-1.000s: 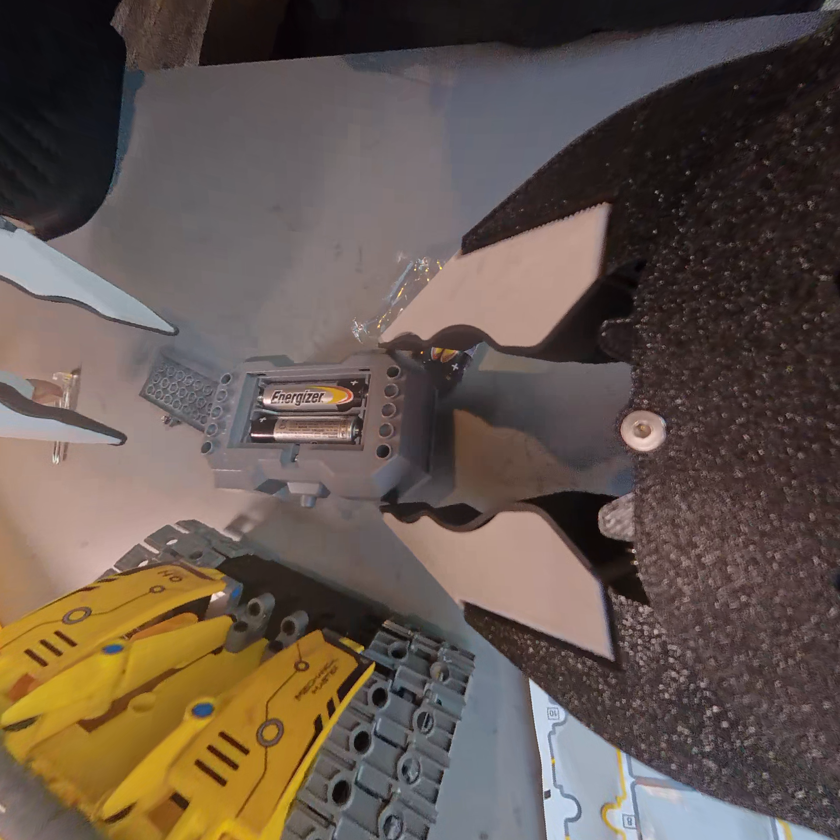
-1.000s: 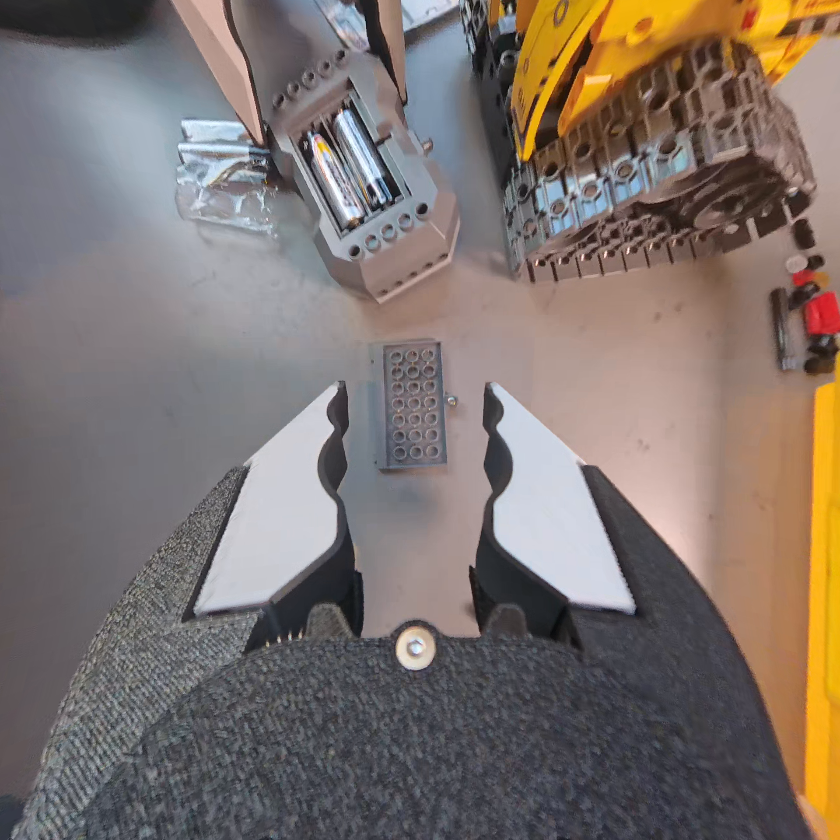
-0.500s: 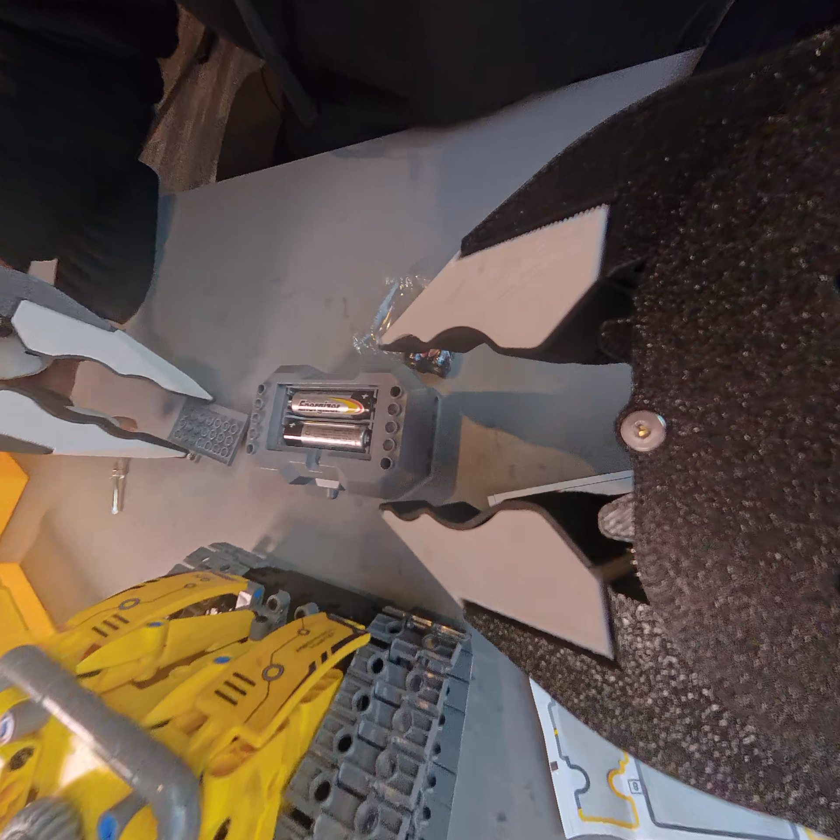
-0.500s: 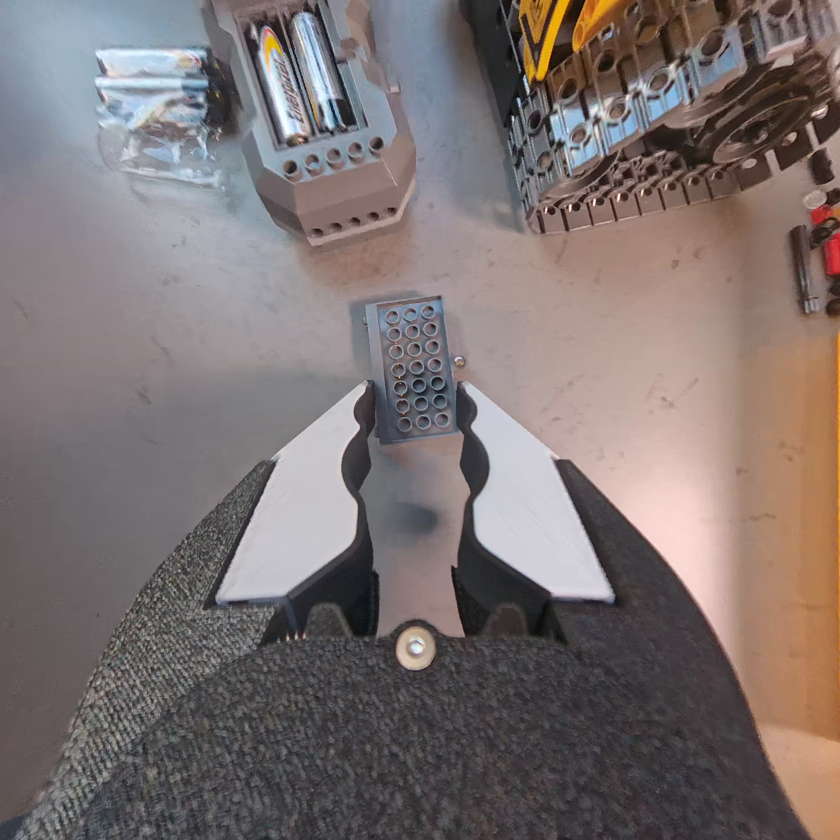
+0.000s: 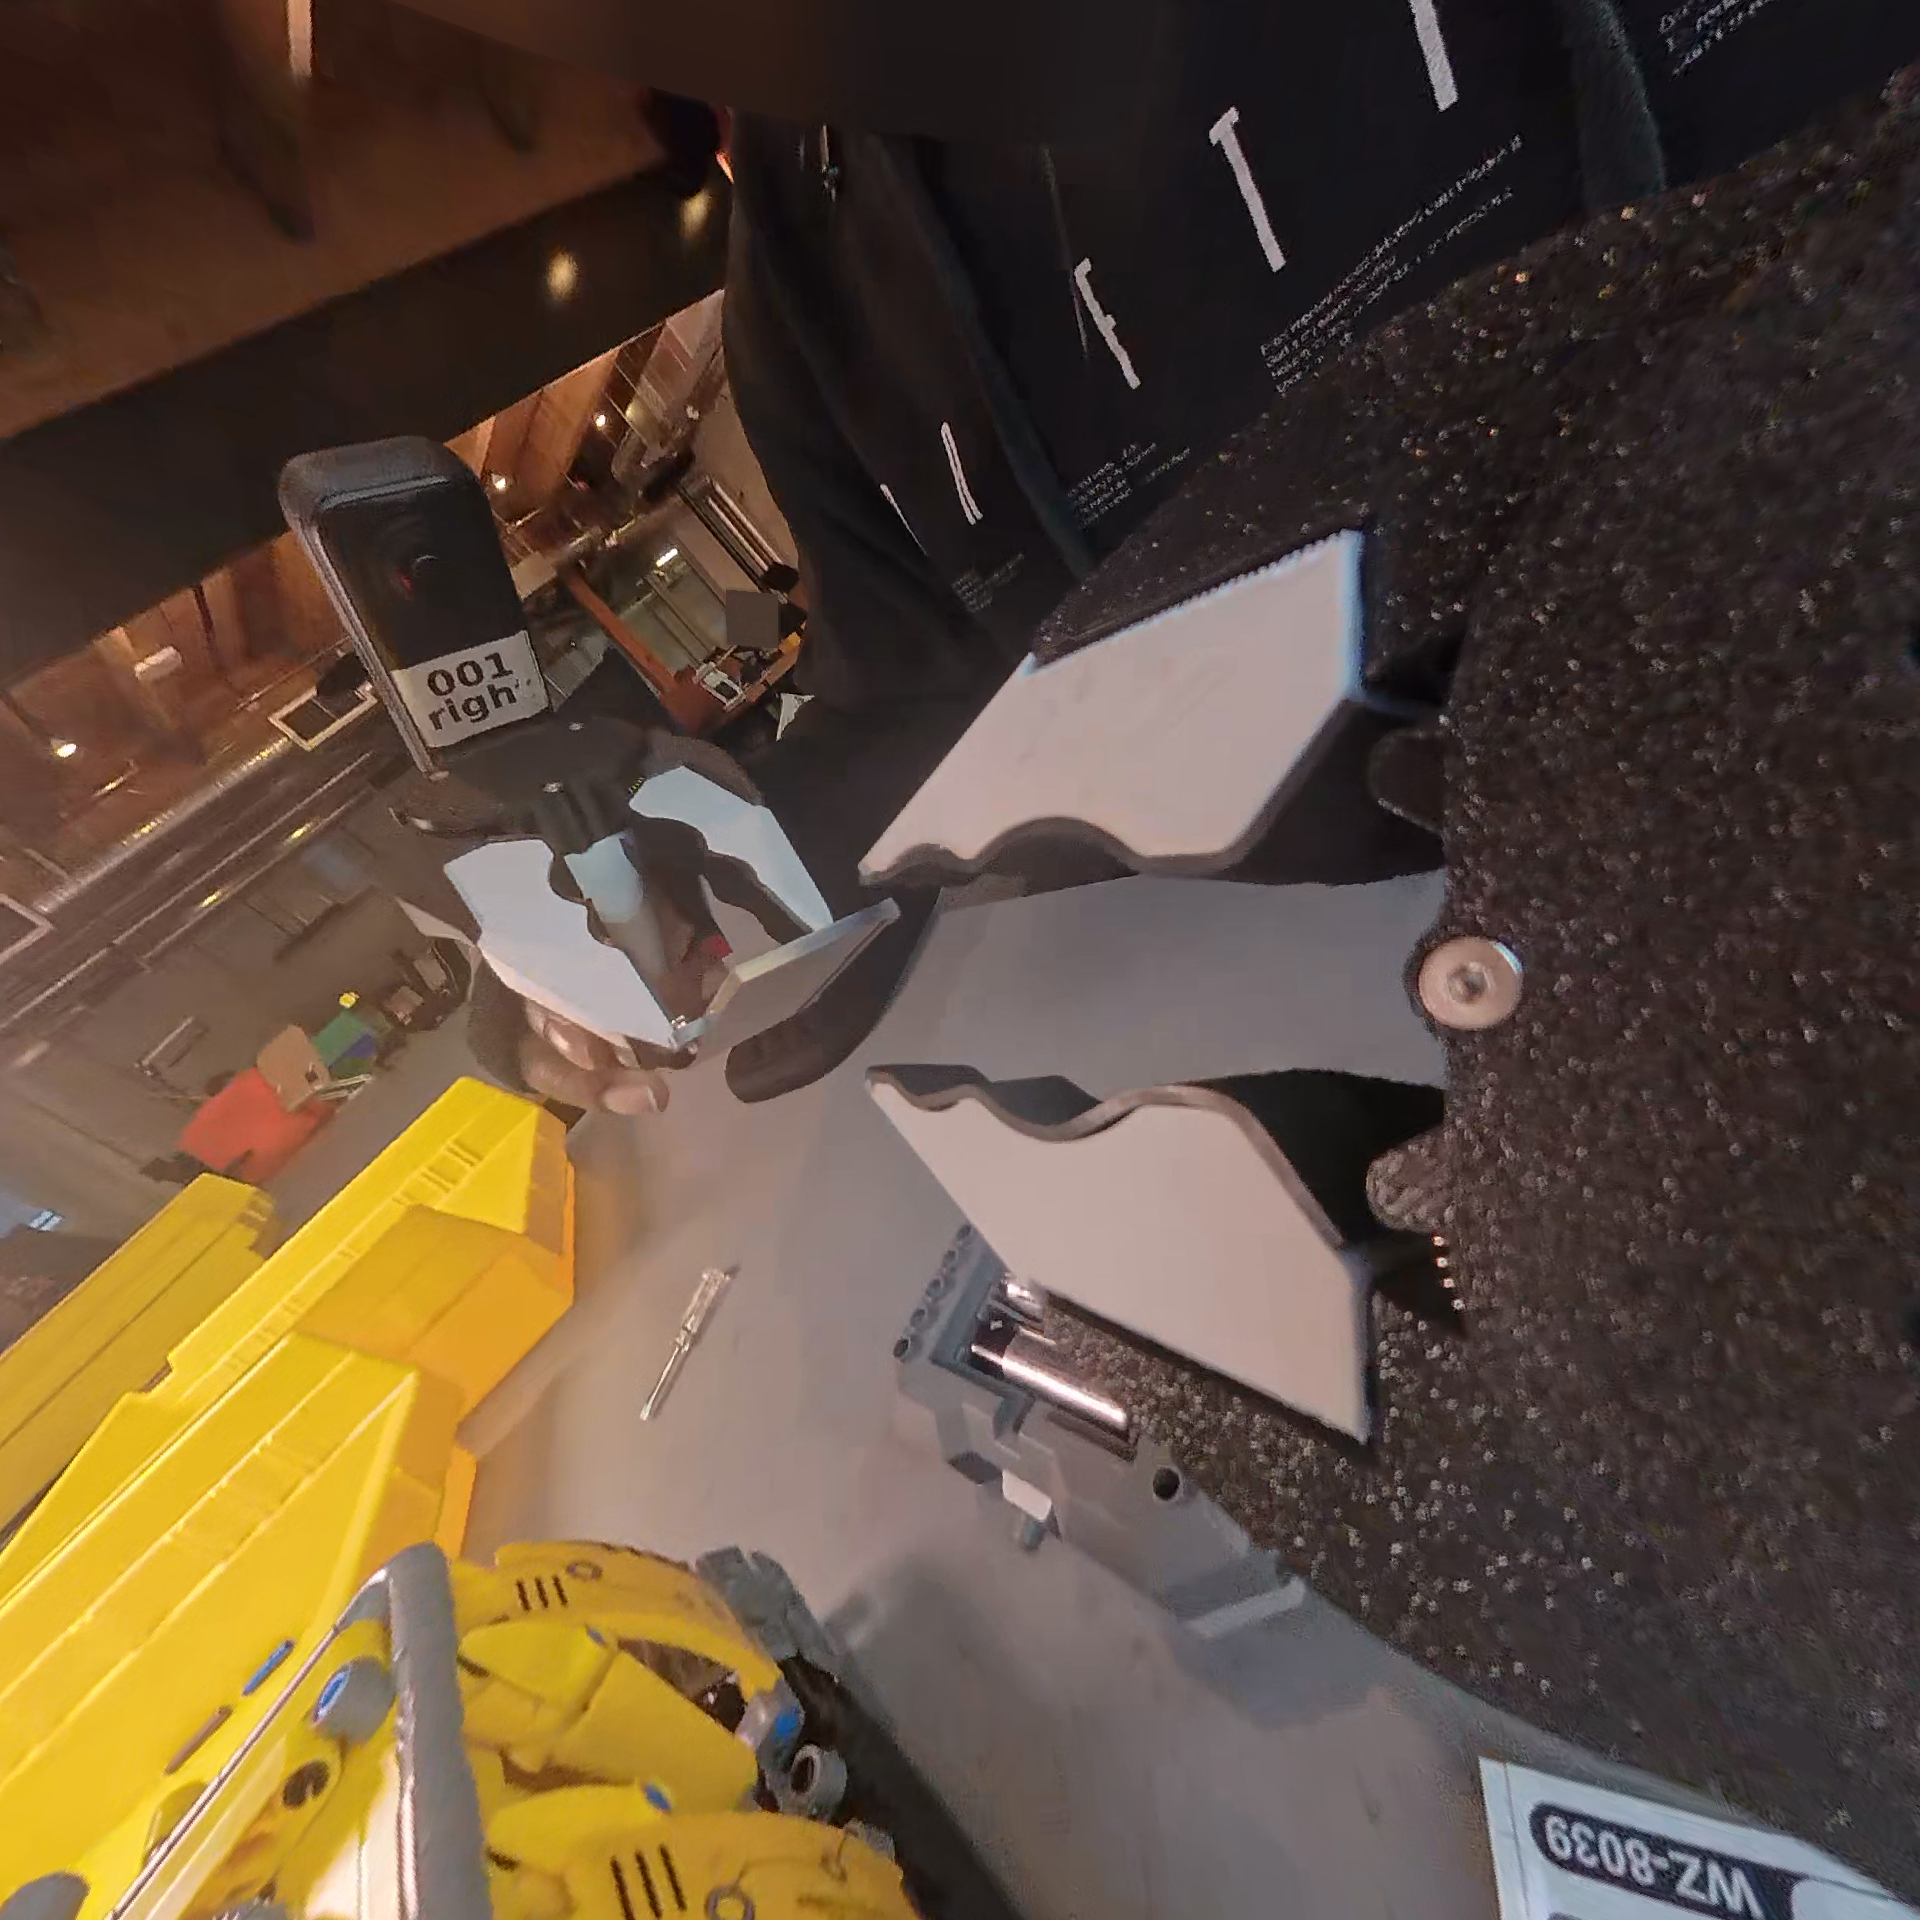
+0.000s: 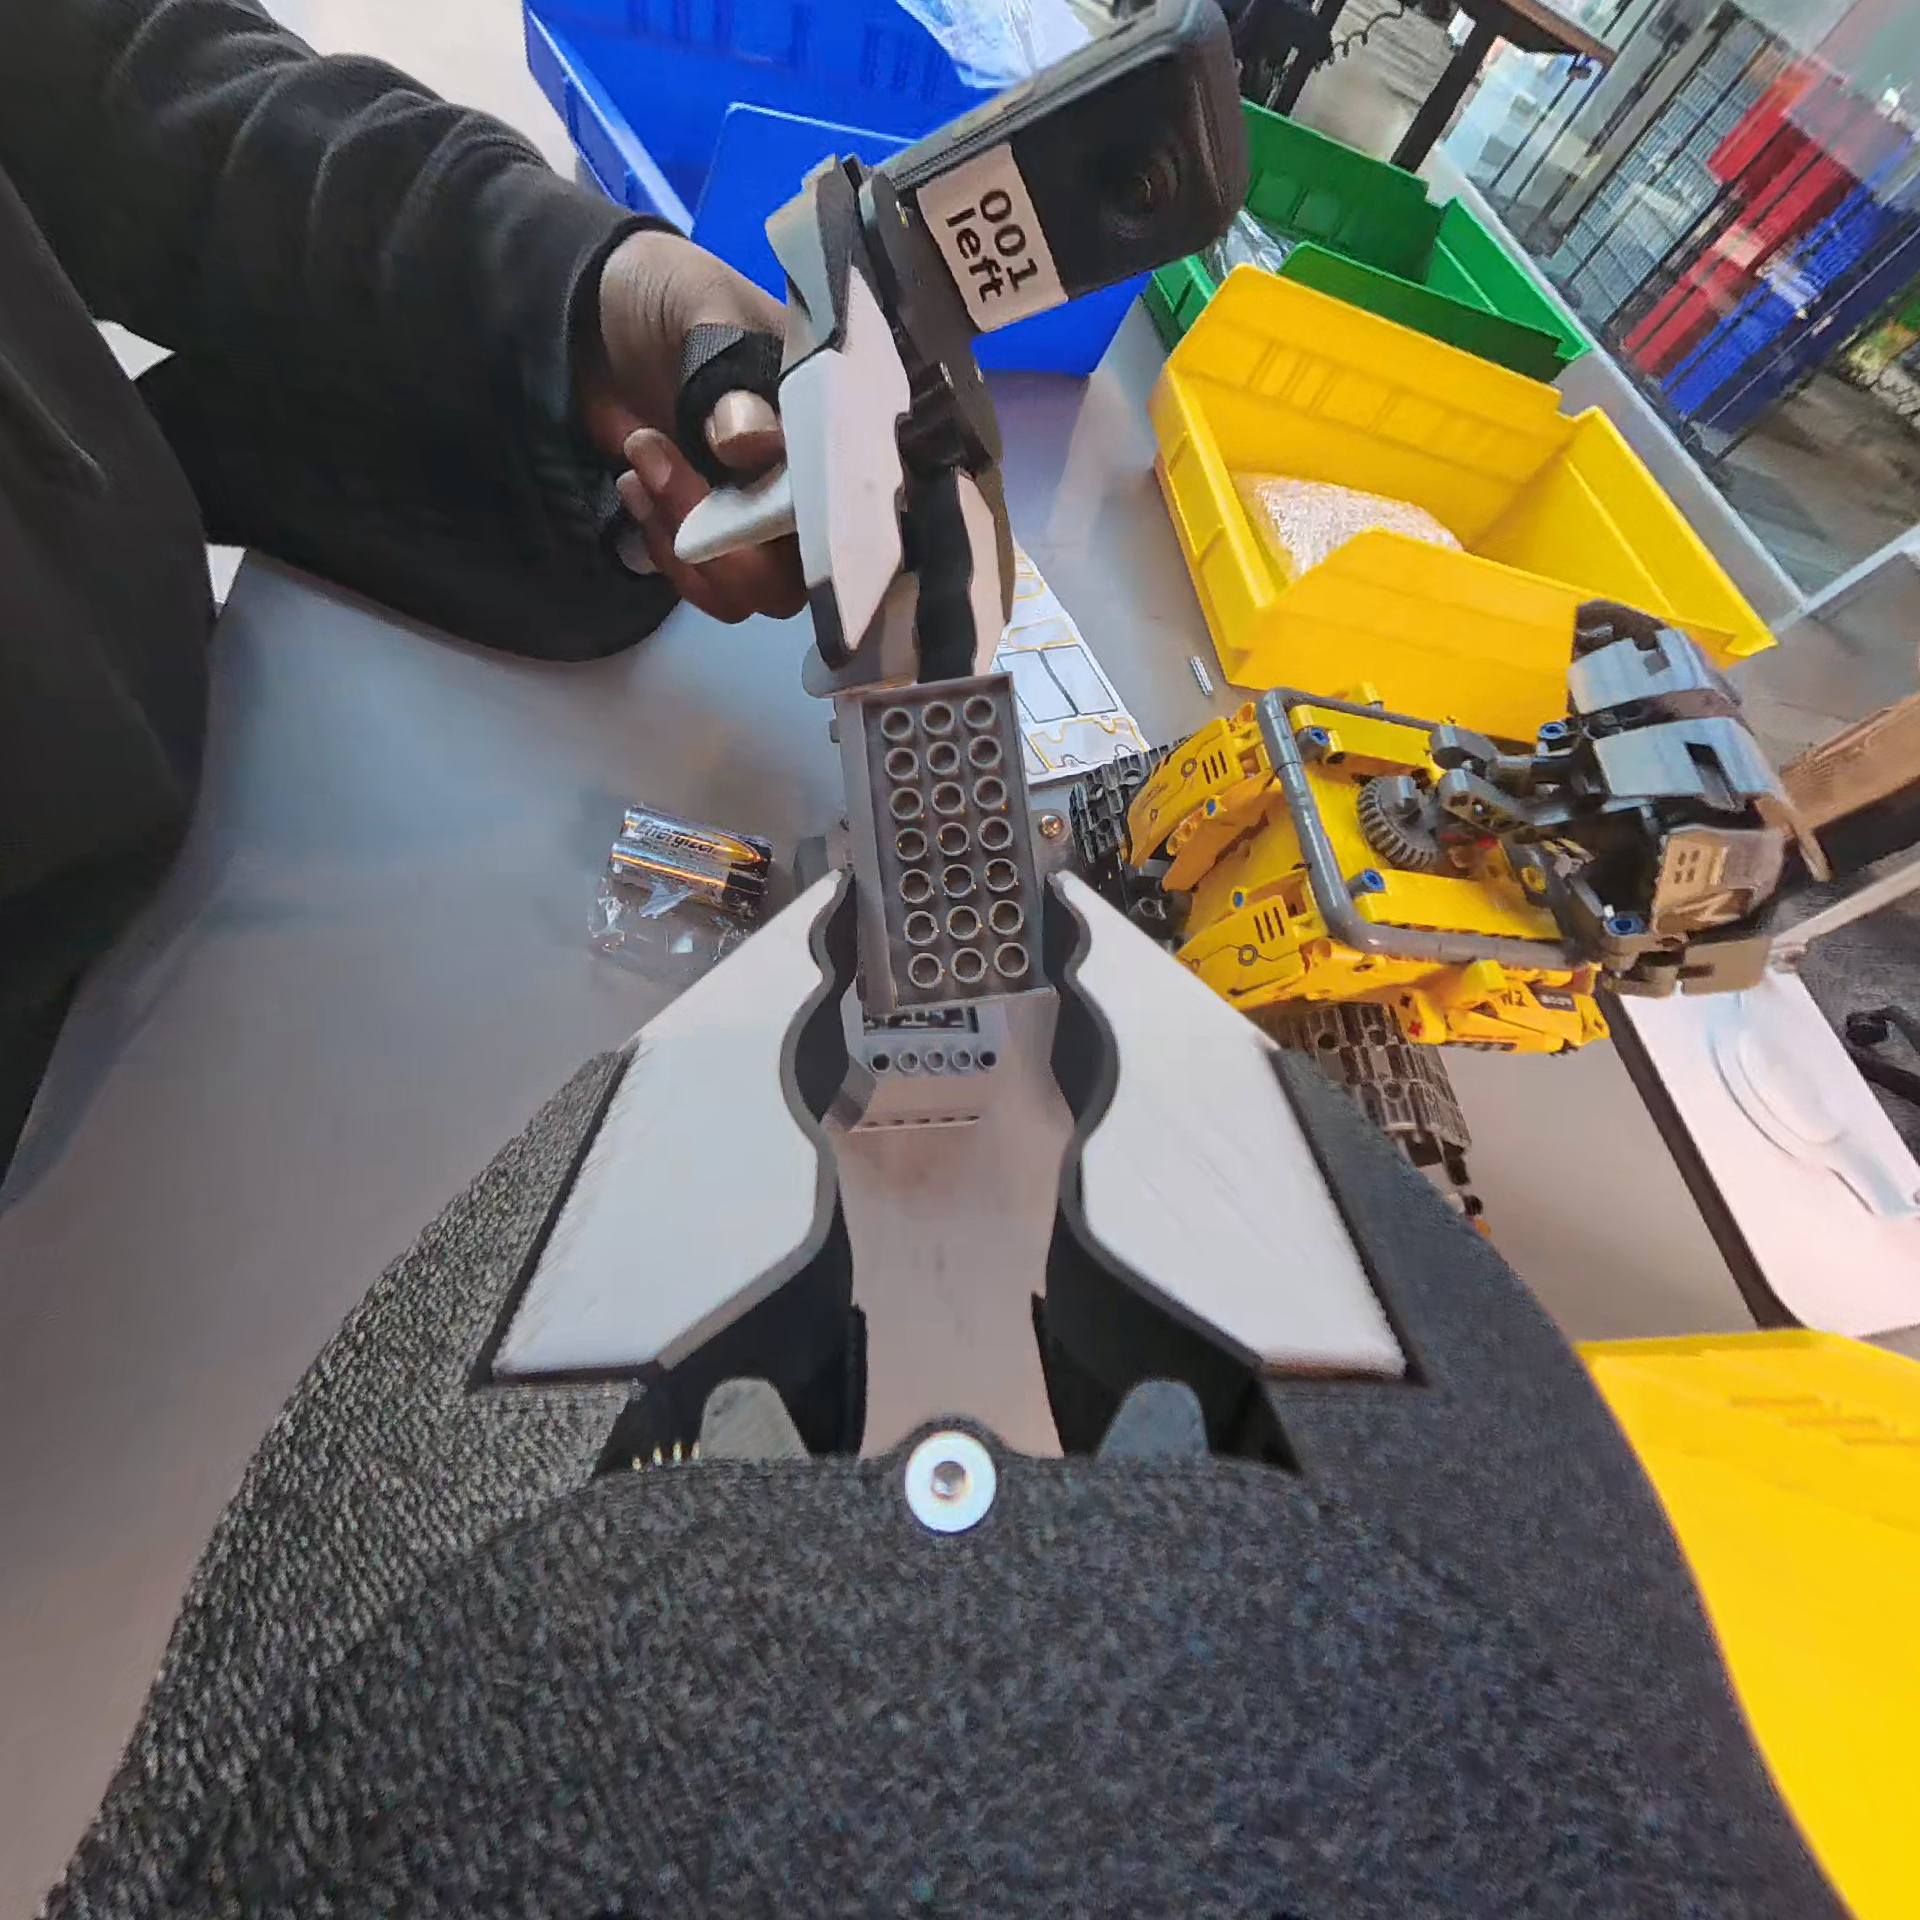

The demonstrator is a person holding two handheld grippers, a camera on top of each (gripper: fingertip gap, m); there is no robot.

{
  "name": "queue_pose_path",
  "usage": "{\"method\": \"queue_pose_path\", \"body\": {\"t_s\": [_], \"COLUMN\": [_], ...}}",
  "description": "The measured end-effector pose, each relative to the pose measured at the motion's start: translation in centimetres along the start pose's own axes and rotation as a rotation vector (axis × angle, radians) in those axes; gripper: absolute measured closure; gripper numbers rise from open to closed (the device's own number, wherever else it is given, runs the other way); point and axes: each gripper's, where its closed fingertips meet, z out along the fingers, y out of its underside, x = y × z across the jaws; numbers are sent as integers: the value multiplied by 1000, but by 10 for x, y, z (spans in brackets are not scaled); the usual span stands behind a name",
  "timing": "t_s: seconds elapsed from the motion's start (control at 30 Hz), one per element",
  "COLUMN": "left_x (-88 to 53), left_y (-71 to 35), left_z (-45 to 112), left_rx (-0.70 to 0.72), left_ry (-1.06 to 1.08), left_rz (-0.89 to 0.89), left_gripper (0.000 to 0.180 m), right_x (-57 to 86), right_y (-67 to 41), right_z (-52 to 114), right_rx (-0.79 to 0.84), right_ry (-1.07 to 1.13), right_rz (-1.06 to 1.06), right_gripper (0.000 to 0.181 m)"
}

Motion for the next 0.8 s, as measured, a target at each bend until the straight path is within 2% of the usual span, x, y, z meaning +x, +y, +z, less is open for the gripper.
{"method": "queue_pose_path", "body": {"t_s": [0.1,0.2,0.4,0.6,0.8], "left_x": [0,-1,-34,-68,-75], "left_y": [1,0,2,12,23], "left_z": [0,-3,-13,-32,-26], "left_rx": [6,21,10,-79,-156], "left_ry": [3,7,-134,-322,-352], "left_rz": [-5,-10,-43,63,133], "left_gripper": [155,174,173,162,158], "right_x": [-1,0,11,6,0], "right_y": [-3,-4,14,41,48], "right_z": [7,12,29,50,57], "right_rx": [-9,-20,-117,-181,-170], "right_ry": [-3,1,25,-18,-62], "right_rz": [-19,-27,8,16,0], "right_gripper": [146,146,145,146,145]}}
